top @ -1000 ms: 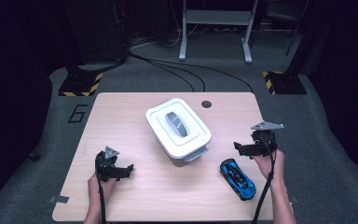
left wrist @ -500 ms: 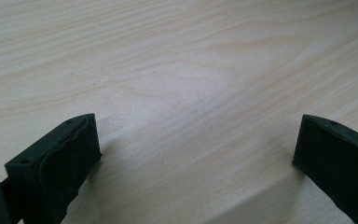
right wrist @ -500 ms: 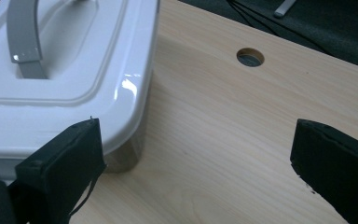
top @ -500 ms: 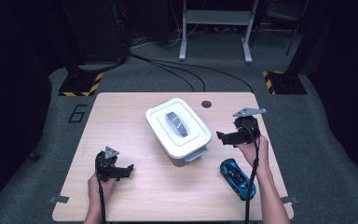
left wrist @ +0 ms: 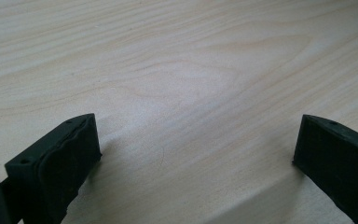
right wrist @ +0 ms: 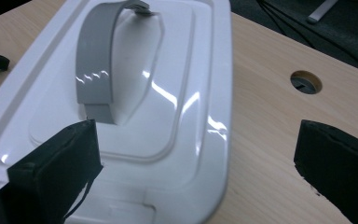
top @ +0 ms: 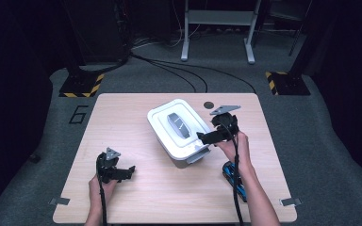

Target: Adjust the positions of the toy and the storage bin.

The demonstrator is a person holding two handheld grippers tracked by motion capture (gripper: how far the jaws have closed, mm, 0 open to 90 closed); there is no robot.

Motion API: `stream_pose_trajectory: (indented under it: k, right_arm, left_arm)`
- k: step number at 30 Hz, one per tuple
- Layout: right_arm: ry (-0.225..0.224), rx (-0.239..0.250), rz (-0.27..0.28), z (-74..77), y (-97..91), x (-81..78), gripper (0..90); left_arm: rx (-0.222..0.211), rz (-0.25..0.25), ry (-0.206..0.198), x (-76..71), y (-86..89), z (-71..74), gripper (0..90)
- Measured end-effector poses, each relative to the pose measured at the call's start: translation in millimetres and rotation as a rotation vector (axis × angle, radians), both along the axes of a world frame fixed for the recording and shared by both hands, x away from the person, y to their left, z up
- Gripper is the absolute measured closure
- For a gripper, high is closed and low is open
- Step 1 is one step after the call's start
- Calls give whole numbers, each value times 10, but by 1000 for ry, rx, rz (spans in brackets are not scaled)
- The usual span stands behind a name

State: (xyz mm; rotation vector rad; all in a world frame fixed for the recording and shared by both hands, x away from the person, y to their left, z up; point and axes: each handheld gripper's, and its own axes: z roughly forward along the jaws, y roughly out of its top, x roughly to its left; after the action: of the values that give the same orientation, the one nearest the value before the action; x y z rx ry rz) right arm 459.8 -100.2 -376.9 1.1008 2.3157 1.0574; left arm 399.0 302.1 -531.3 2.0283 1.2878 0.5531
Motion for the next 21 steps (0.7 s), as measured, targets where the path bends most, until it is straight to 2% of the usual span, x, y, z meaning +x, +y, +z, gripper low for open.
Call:
stream_pose_trajectory:
  k: [3,4,6,7,10,13,14,15,16,17,18,19,20,21]
  right_arm:
    - [4,0,35,-5,147,24,0]
    - [4,0,35,-5,147,24,0]
    - [8,-4,47,-14,266,28,0]
    - [-13,-18,70,-27,370,34,46]
    - [-22,-11,87,-57,500,37,187]
    - [-33,-31,115,-97,612,57,367]
    - [-21,-43,117,-103,642,59,422]
    - [-33,-43,123,-110,651,71,465]
    - [-33,-43,123,-110,651,71,465]
    - [-11,-36,134,-108,658,74,574]
    - [-12,-29,131,-109,664,72,620]
    - [3,-19,137,-103,670,55,649]
    - [-6,-22,129,-106,677,49,652]
    - [6,-22,115,-101,682,30,656]
  left_arm:
    - [0,-1,0,0,1,0,2]
    - [0,-1,0,0,1,0,2]
    - [1,0,0,0,1,0,2]
    - [1,0,0,0,1,0,2]
    - [0,0,0,0,1,0,2]
    - [1,0,0,0,0,0,2]
    - [1,0,0,0,0,0,2]
    - [1,0,0,0,0,0,2]
    - [1,0,0,0,0,0,2]
    - [2,-1,1,0,1,1,2]
    - [2,-1,1,0,1,1,2]
    - [1,-1,0,0,1,0,2]
    - [1,-1,1,0,1,1,2]
    - [1,0,0,0,1,0,2]
